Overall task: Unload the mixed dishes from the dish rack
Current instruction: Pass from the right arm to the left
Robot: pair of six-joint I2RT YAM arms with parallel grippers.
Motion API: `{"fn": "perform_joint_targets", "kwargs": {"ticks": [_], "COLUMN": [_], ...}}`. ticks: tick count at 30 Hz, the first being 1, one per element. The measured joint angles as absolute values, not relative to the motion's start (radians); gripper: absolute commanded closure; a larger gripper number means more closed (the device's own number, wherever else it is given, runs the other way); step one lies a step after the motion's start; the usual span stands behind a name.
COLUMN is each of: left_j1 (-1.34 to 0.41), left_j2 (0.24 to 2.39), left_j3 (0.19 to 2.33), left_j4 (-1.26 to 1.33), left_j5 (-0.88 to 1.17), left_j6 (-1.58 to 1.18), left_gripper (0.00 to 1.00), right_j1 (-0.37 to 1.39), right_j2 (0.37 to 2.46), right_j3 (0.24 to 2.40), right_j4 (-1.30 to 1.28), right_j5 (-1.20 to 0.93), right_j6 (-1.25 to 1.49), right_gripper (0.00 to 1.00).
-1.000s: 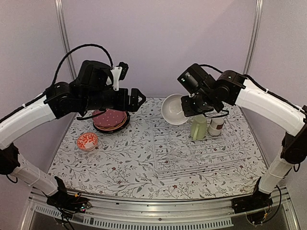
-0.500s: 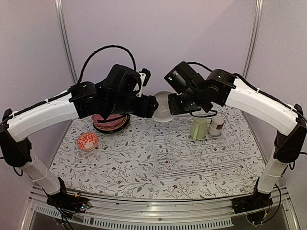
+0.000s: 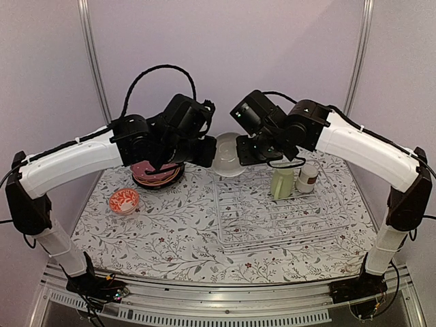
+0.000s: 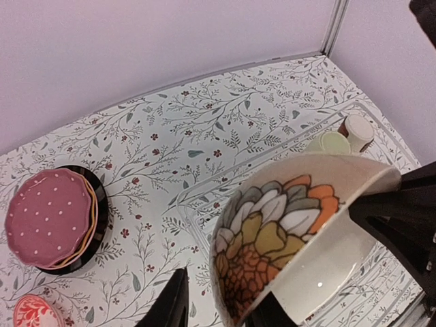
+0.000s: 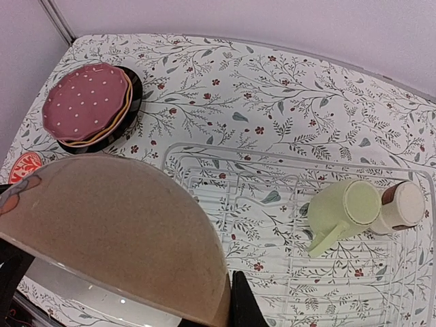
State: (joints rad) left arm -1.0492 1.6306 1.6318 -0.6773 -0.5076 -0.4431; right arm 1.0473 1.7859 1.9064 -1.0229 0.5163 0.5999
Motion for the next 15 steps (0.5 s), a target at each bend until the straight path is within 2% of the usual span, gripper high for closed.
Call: {"fn": "perform_joint_targets", "kwargs": {"ticks": [2, 6, 12, 15], "left_j1": [-1.049, -1.049, -1.049, -1.049], "left_j2": [1.635, 1.639, 1.65, 1.655], "left_j3": [1.633, 1.635, 1.647, 1.647], "left_j4": [-0.68, -0.682, -0.685, -0.684], "left_j5": [-0.516, -0.533, -0.539, -0.536], "left_j6": [-0.447, -0.458, -0.463, -0.465], "left_gripper": [0.65, 0.63, 0.74, 0.85], "right_j1": [1.047, 1.047, 1.047, 1.047], "right_j2": [1.789, 1.789, 1.789, 1.789], "right_j3": [1.906, 1.906, 1.906, 1.906], "right_j4": [-1.023, -1.023, -1.018, -1.011], "right_j5": [0.512, 0.506, 0.495, 0.488], "right_j6": [0.606, 0.611, 0.614, 0.614], "right_gripper": [0.99, 0.99, 0.99, 0.96]}}
